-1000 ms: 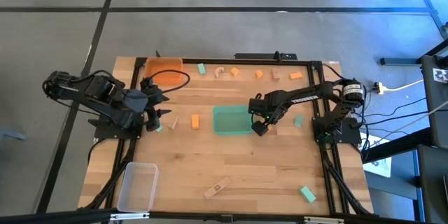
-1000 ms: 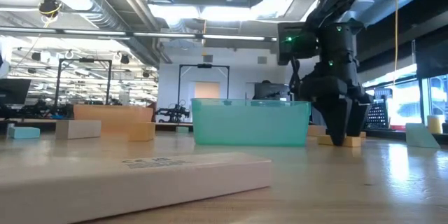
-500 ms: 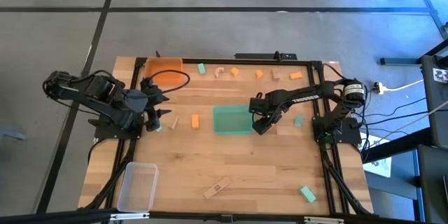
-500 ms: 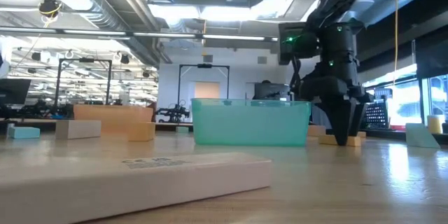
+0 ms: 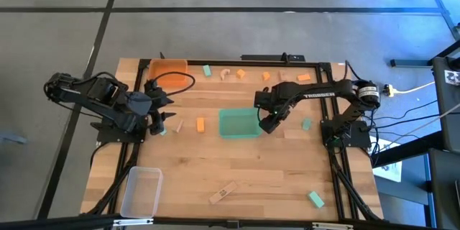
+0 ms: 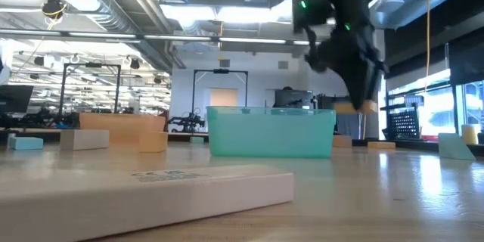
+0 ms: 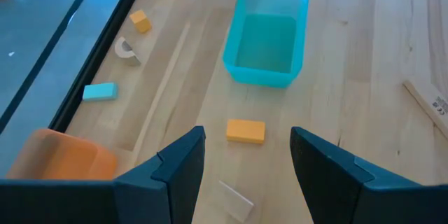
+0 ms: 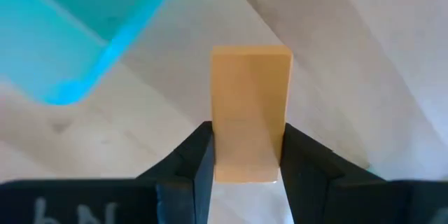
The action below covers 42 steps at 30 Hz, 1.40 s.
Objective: Sort & place blocks by color
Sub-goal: Put the orange block into the light blue bin, then put the brown block into the light orange bin
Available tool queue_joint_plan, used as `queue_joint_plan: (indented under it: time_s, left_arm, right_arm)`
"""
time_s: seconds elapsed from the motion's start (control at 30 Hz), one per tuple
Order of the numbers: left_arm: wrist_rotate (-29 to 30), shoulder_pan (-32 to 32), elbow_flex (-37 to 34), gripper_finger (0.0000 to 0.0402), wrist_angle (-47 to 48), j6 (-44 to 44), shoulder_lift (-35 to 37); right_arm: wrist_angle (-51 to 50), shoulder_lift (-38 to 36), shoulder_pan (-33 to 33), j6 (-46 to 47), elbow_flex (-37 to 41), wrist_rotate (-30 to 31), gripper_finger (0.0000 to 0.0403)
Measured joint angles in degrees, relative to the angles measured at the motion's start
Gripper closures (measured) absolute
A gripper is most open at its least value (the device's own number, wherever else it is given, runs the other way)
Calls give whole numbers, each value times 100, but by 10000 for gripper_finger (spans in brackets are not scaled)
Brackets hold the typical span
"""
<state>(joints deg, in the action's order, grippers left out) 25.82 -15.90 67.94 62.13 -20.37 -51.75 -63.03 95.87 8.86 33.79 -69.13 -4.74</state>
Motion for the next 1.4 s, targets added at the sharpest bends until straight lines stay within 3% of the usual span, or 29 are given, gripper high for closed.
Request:
queue_joint_plan:
  time_s: [0.23,0.47,0.73,1.03,1.23,1.4]
  left_arm:
    - [3,0,0,200,16,12,0]
    - [4,0,0,200,18,10,0]
    - [4,0,-2,200,18,8,0]
    - [3,0,-2,200,18,6,0]
    - [2,0,-2,200,18,6,0]
    - [2,2,-2,200,19,3,0]
  right_arm:
    - [418,181,2,-906,-1056,-296,277]
    - [678,1051,11,-1790,-1670,-290,277]
    - [677,1885,42,-2387,-1806,-764,277]
    - [716,1976,42,-2373,-1814,-781,275]
    - [806,1976,41,-2346,-1781,-782,199]
    - [832,1976,42,-2341,-1779,-820,186]
